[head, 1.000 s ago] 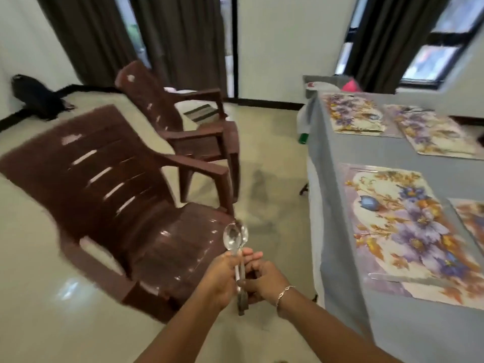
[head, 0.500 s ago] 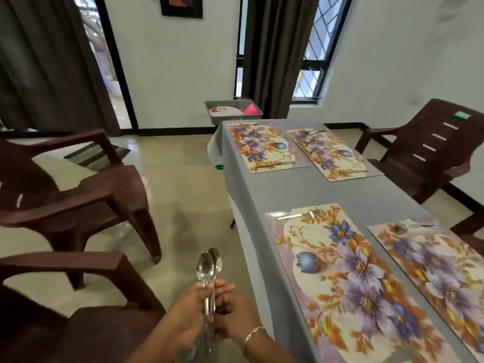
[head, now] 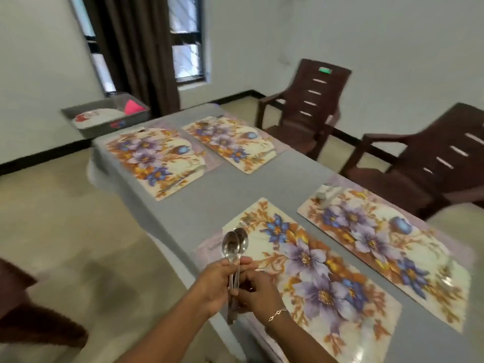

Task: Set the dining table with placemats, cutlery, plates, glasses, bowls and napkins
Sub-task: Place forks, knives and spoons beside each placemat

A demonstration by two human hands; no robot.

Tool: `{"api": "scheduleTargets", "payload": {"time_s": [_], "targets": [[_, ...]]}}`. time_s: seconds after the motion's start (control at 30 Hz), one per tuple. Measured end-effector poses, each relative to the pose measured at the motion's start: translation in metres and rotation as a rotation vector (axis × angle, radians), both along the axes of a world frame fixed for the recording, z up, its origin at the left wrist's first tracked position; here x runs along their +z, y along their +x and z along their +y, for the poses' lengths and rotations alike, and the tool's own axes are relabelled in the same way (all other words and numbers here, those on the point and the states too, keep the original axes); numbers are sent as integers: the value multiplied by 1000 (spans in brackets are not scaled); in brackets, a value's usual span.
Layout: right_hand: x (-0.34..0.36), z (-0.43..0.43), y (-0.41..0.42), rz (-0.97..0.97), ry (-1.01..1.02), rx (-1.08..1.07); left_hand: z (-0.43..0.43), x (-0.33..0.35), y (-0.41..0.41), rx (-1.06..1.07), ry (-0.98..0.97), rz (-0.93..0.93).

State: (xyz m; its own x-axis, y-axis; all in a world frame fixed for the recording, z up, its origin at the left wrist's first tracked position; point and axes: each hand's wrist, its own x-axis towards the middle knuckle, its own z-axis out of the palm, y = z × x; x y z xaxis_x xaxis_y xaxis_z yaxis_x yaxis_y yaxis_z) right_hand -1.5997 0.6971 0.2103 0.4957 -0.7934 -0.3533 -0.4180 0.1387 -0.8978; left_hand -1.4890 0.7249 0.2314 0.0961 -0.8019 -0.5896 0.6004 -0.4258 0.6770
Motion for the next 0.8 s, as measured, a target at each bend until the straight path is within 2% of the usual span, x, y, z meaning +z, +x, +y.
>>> {"api": "scheduleTargets", "payload": {"time_s": [0.2,0.43,0.6,0.8], "targets": [[-4,-16,-28,22,55,-312,-55,-12,-18,-342,-2,37],[2,1,-70,28,116,-618,-75,-17,-57,-624,53,42],[4,34,-122,116,131,-828,-78,-23,-80,-761,123,41],[-19,64,-184,321,152,-1019,-74,-16,-104,-822,151,29]]}}
